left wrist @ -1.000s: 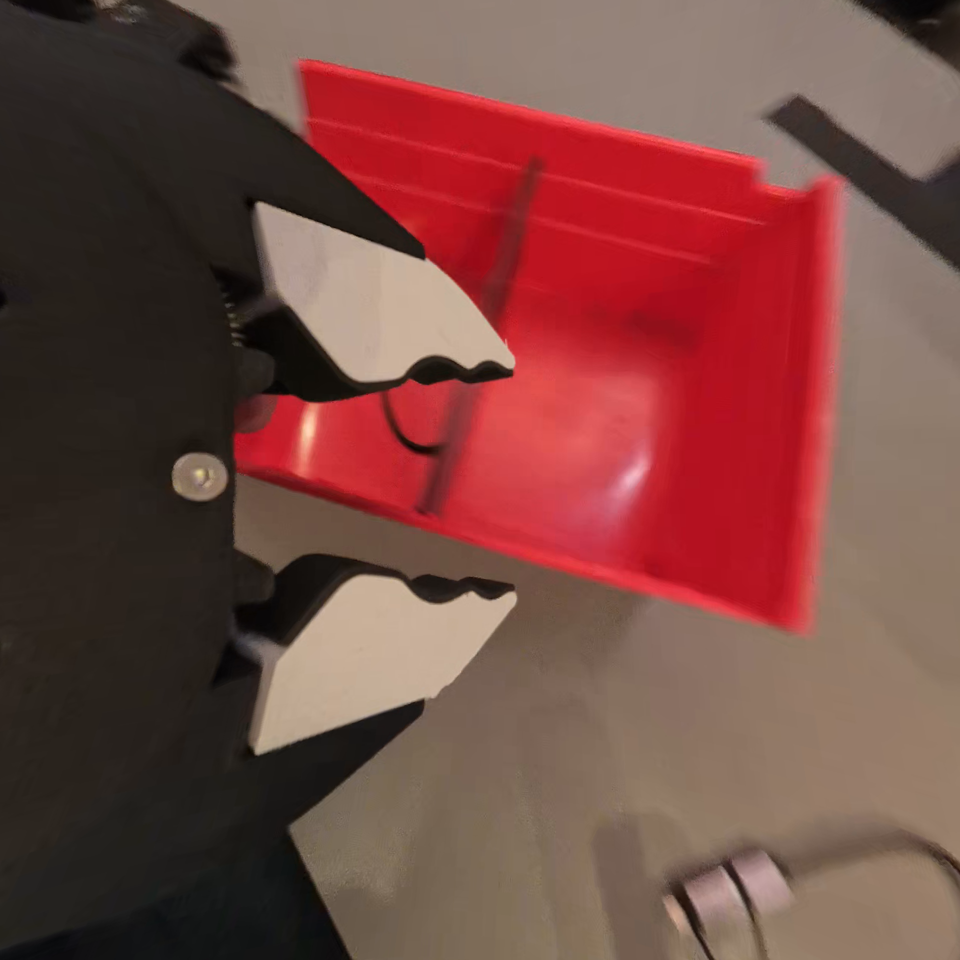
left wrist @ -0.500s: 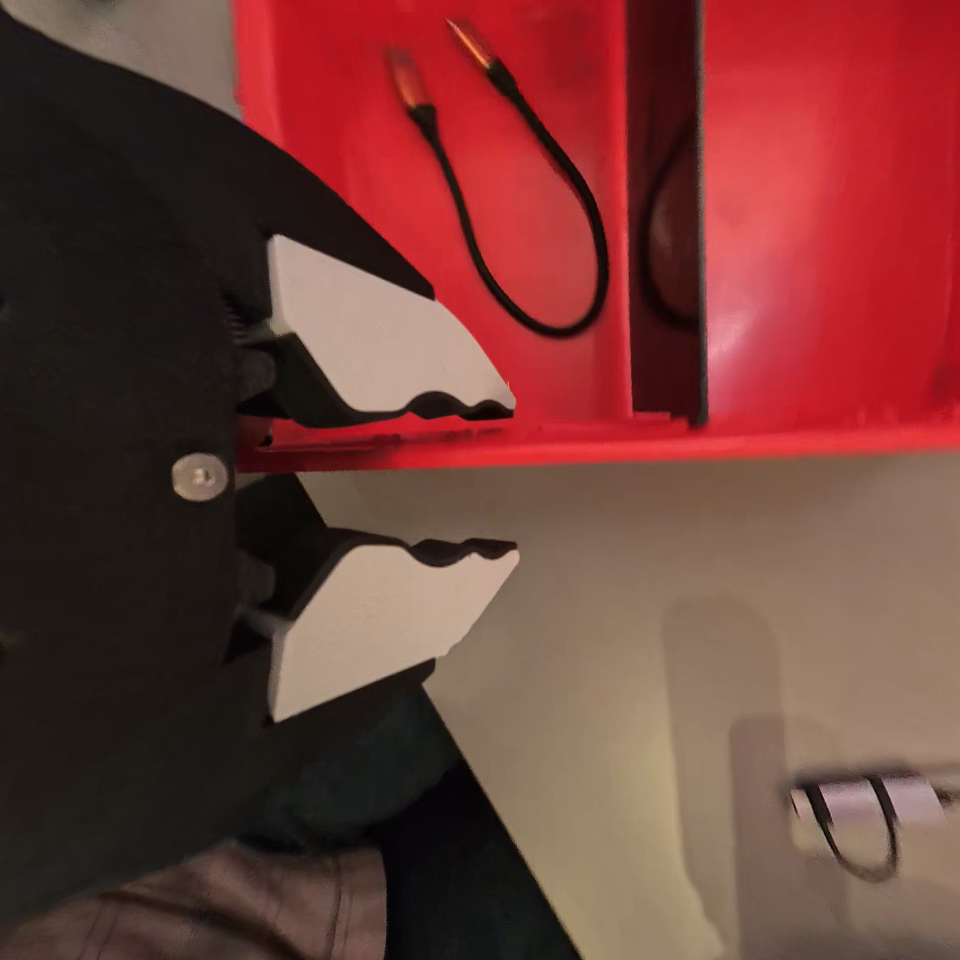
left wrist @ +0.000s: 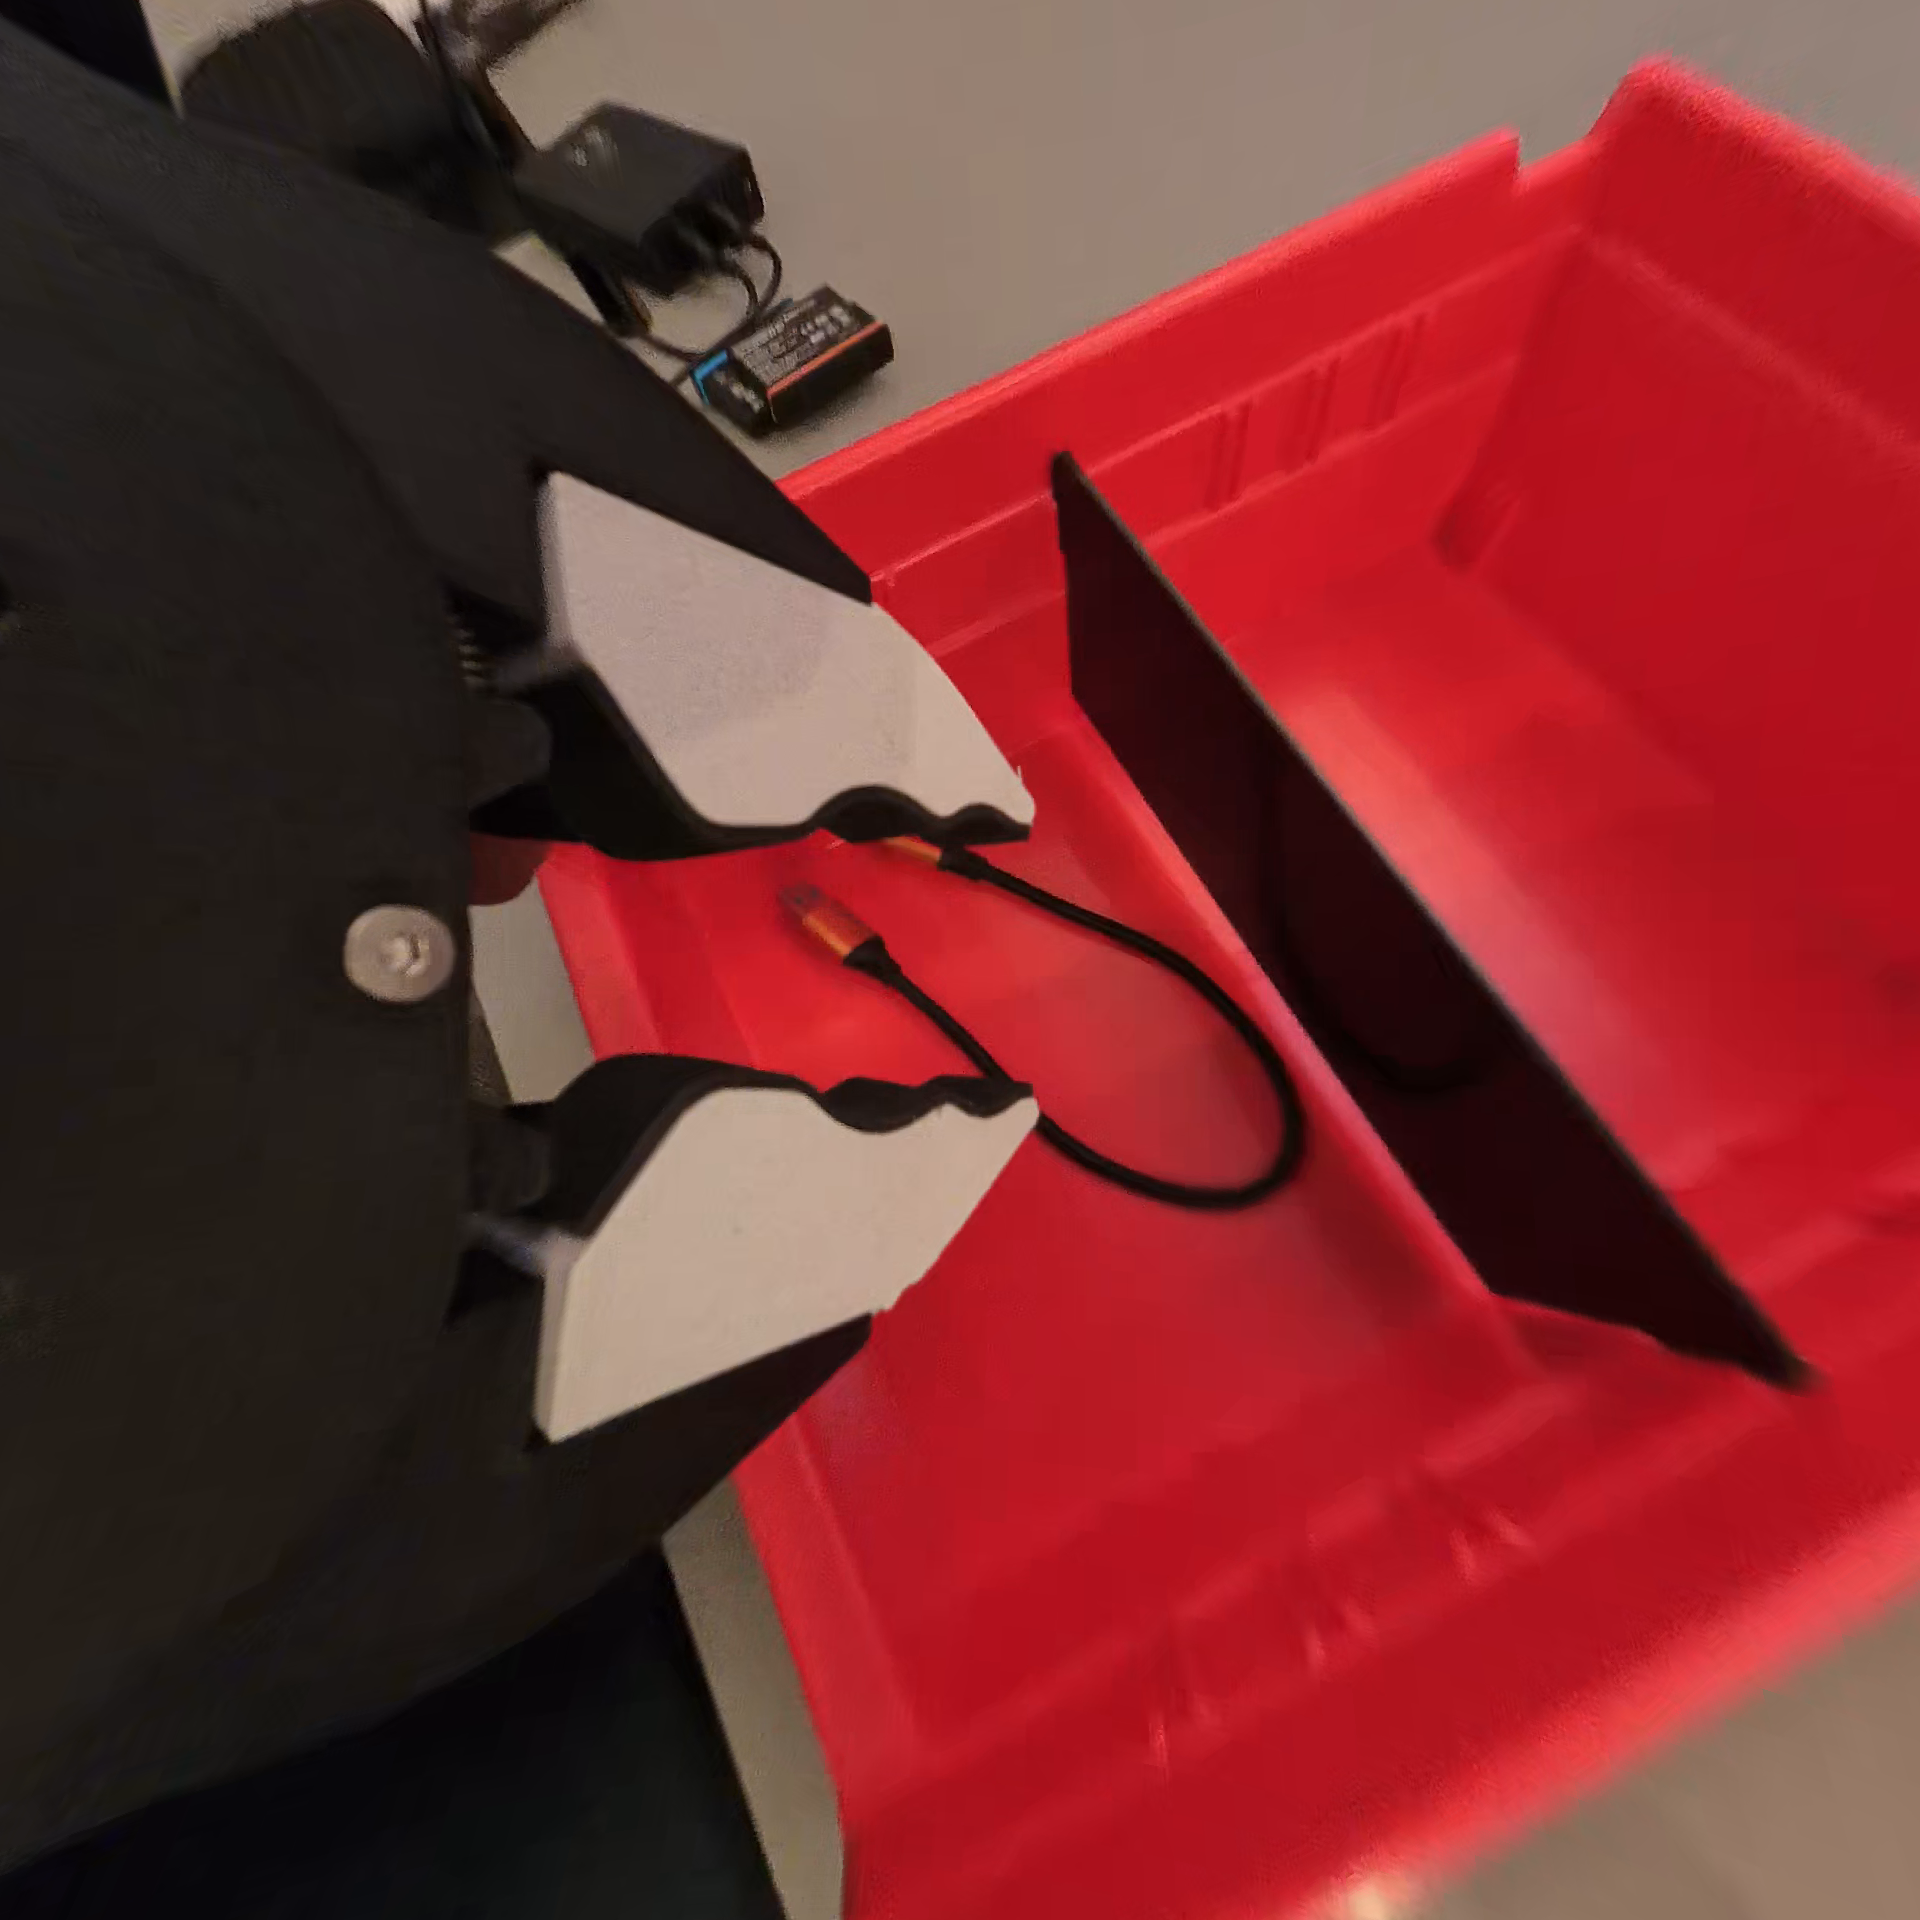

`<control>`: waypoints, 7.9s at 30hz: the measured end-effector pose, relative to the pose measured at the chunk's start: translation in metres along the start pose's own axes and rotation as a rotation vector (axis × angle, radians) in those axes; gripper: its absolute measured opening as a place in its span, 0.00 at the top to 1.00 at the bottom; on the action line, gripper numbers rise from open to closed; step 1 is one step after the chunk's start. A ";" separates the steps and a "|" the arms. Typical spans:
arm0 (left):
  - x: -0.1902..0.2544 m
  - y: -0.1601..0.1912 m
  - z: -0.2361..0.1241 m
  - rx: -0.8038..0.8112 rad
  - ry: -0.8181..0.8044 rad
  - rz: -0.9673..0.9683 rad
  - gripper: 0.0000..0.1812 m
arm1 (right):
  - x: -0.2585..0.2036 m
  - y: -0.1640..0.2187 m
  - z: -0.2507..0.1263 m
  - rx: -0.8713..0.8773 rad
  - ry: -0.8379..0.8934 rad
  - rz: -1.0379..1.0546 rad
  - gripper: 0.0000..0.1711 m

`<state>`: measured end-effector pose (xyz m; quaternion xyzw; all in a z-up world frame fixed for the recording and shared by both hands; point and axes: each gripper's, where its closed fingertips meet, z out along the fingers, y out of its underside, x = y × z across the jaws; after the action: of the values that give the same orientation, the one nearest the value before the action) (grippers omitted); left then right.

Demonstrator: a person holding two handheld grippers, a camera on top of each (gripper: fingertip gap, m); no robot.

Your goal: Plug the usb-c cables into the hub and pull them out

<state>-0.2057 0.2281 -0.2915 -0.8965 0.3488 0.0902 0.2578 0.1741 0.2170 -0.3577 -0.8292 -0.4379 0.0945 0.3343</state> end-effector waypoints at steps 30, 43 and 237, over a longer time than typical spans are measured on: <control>-0.025 0.003 0.028 -0.199 0.072 0.159 0.98 | -0.004 0.002 -0.003 0.012 -0.025 -0.020 0.64; -0.061 -0.069 -0.098 0.172 -0.262 0.165 0.99 | -0.003 -0.004 -0.006 0.037 -0.008 -0.016 0.62; 0.198 -0.251 -0.144 1.150 0.176 0.686 0.94 | -0.019 -0.163 -0.151 0.957 -0.989 0.405 0.90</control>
<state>0.1075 0.1943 -0.1364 -0.4591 0.6258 -0.1064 0.6215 0.1225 0.1943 -0.1417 -0.5167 -0.2860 0.7011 0.3996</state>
